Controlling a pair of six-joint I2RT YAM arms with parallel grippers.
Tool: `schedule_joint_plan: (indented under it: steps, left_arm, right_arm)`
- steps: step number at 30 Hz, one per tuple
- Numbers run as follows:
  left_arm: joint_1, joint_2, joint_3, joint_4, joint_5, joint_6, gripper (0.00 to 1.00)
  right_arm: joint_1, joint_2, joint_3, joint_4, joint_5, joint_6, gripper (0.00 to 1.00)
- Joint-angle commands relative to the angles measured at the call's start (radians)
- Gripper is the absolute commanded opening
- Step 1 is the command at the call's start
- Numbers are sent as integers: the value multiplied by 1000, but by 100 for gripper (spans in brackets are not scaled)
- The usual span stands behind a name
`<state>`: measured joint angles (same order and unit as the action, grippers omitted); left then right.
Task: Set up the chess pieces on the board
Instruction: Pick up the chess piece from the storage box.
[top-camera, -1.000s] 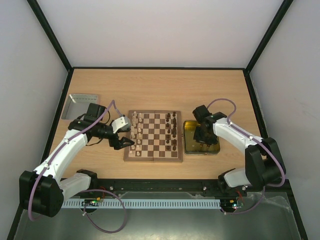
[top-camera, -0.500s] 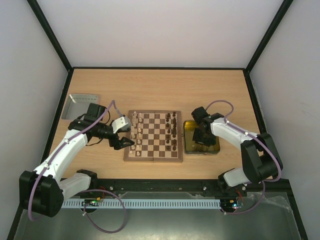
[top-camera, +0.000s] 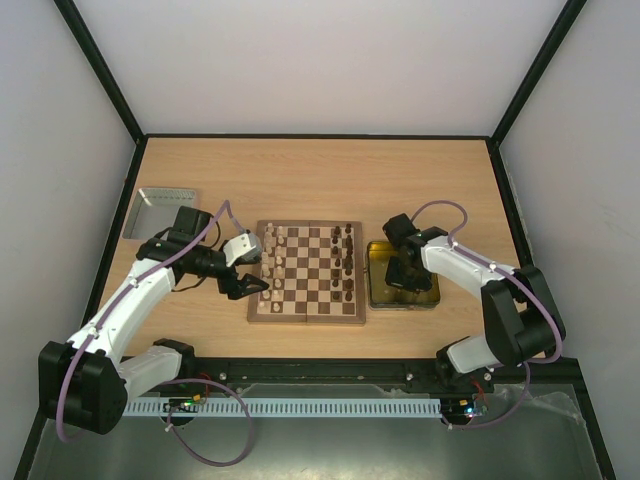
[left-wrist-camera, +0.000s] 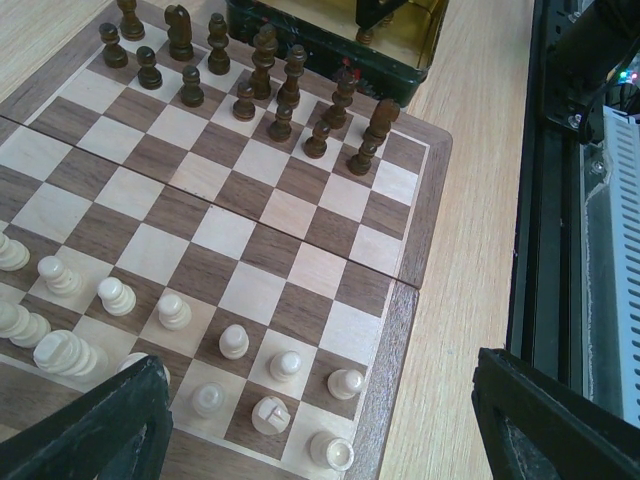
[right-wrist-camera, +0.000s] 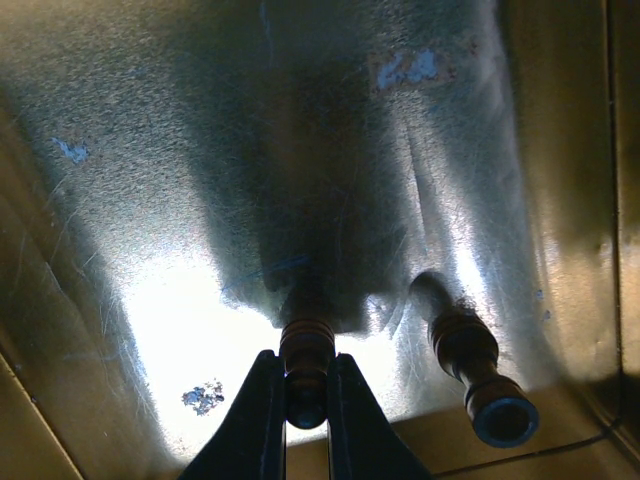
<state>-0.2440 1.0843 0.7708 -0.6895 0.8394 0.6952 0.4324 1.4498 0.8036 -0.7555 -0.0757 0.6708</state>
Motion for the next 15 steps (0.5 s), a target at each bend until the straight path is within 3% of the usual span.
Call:
schedule_joint_plan:
  steps: [1,15]
  left_arm:
    - [-3,-5,-7,2,10,1,82]
    - [-6,-3,-9,6,4,-2,83]
  right_arm:
    - [2,-13,2,-13,38,16,2]
    - [37,-145,247,-190,104,8,2]
